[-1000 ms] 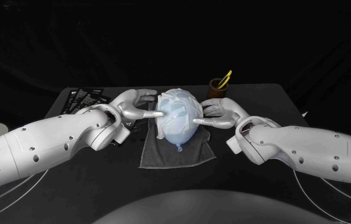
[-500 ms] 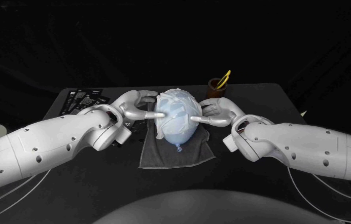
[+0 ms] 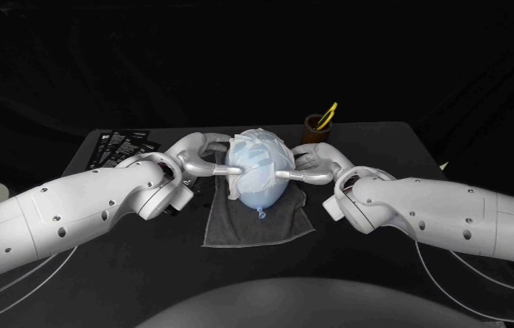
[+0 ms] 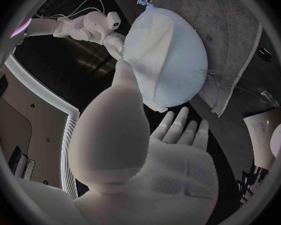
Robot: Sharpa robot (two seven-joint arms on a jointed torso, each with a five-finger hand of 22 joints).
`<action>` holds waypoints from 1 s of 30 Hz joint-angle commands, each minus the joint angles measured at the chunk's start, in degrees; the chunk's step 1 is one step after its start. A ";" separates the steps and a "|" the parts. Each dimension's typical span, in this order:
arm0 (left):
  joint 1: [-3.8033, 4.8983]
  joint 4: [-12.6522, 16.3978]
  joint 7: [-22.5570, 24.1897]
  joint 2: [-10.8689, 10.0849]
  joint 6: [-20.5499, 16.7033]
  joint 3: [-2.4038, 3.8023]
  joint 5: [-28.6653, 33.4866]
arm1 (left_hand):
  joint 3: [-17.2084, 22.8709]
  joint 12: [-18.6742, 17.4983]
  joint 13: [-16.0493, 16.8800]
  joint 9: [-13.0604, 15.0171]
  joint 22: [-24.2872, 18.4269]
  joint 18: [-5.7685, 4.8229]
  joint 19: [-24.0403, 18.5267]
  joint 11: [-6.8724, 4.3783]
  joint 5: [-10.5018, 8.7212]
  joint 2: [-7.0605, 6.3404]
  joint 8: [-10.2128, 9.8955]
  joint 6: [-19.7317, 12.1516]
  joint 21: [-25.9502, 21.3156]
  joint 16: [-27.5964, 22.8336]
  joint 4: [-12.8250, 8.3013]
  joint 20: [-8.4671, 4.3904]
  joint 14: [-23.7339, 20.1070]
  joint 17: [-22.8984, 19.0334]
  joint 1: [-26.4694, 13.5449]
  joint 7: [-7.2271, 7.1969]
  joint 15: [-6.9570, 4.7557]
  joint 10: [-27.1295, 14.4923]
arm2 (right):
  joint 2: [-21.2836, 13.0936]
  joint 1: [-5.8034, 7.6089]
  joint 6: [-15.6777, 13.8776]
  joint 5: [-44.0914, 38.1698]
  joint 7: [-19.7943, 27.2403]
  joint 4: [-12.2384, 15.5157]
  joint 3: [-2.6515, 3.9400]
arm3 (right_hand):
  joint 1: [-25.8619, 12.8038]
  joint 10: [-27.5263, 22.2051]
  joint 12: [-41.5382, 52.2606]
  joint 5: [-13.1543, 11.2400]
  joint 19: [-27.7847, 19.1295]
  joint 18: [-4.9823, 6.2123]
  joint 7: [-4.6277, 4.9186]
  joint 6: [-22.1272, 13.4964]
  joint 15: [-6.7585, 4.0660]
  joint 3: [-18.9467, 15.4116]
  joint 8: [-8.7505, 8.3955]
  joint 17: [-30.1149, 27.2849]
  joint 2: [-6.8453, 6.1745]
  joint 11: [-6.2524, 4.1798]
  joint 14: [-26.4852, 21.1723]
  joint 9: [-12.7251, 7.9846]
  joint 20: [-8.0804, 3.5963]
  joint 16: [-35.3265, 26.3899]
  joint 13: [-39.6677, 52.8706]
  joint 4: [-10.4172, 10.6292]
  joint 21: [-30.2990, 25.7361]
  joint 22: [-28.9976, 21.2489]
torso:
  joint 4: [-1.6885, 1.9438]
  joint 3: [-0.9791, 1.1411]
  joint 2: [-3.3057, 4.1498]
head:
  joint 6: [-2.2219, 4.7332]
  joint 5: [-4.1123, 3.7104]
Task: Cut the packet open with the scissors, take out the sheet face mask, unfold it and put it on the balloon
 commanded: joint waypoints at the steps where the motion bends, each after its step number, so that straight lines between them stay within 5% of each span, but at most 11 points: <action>1: 0.03 -0.13 -0.46 0.21 -0.95 0.06 -1.77 | -0.10 0.33 0.11 0.12 0.06 0.76 -0.40 0.08 0.17 0.07 0.31 0.69 -0.08 0.15 0.12 0.01 0.68 0.14 0.94 8.74 -0.05 0.63 | 0.21 0.01 1.27 -1.60 -1.40 -0.26 0.01 | 0.75 -0.43 0.58 -0.63 -0.42 -0.24 7.87 -0.59 0.04 0.94 0.70 0.10 0.88 -0.01 0.78 0.27 0.02 0.26 -0.14 0.06 0.10 -0.11 | -0.01 -0.01 -0.01 | 0.00 -0.05; 12: 0.04 -0.39 -0.49 0.31 -2.26 0.07 -2.29 | 0.23 1.59 0.53 0.87 0.07 1.27 -0.55 -0.15 0.21 0.27 1.61 2.87 -0.04 0.92 0.15 -0.02 3.47 0.87 4.58 8.69 -0.30 3.53 | 0.79 0.03 1.42 -1.76 -2.17 -1.18 0.02 | 2.98 1.53 4.79 -2.66 2.32 0.37 7.72 -0.63 -0.60 7.83 6.39 0.19 11.98 -0.48 4.10 2.04 0.00 2.46 -0.67 -0.49 0.78 0.20 | 0.01 0.03 0.02 | 0.00 -0.34; 18: 0.04 -0.31 -0.60 0.39 -2.53 0.08 -2.33 | 0.59 2.39 0.71 1.32 0.12 1.69 -0.35 -0.34 0.21 0.44 2.41 4.13 0.03 1.48 0.17 -0.01 5.24 1.35 5.89 8.64 -0.54 5.14 | 1.08 0.03 1.54 -1.99 -2.57 -1.58 0.02 | 5.35 2.67 7.15 -2.62 5.53 0.84 7.67 -0.53 -1.03 7.22 9.49 0.11 14.34 -0.80 5.37 2.71 -0.02 3.99 -0.93 -0.79 1.56 0.92 | 0.01 0.01 0.00 | 0.00 -0.57; 23: 0.05 -0.37 -0.84 0.45 -2.67 0.08 -2.33 | 0.99 2.95 0.78 1.66 0.14 1.98 -0.21 -0.44 0.21 0.59 3.01 5.03 0.07 1.89 0.18 0.00 6.43 1.67 6.72 8.61 -0.70 6.19 | 1.13 0.03 1.59 -2.87 -3.06 -1.57 0.02 | 7.19 3.44 9.00 -2.64 7.66 1.13 7.53 -0.56 -1.32 5.84 11.83 0.08 15.04 -1.00 6.00 3.15 -0.03 5.18 -1.06 -0.91 2.11 1.36 | -0.01 -0.02 -0.03 | 0.00 -0.75; 30: 0.05 -0.56 -1.27 0.50 -2.74 0.09 -2.43 | 1.57 3.61 0.83 2.05 0.20 2.28 0.13 -0.50 0.21 0.79 3.70 6.03 0.15 2.39 0.18 0.02 7.81 2.05 7.28 8.60 -0.79 7.49 | 0.96 0.02 1.45 -4.41 -3.44 -1.05 0.02 | 10.98 6.38 13.95 -2.66 11.57 2.22 6.99 0.53 -2.55 2.59 17.49 0.74 16.24 -1.97 8.80 4.20 -0.04 9.26 -0.73 -1.33 3.60 2.08 | 0.04 0.01 -0.05 | 0.00 -0.89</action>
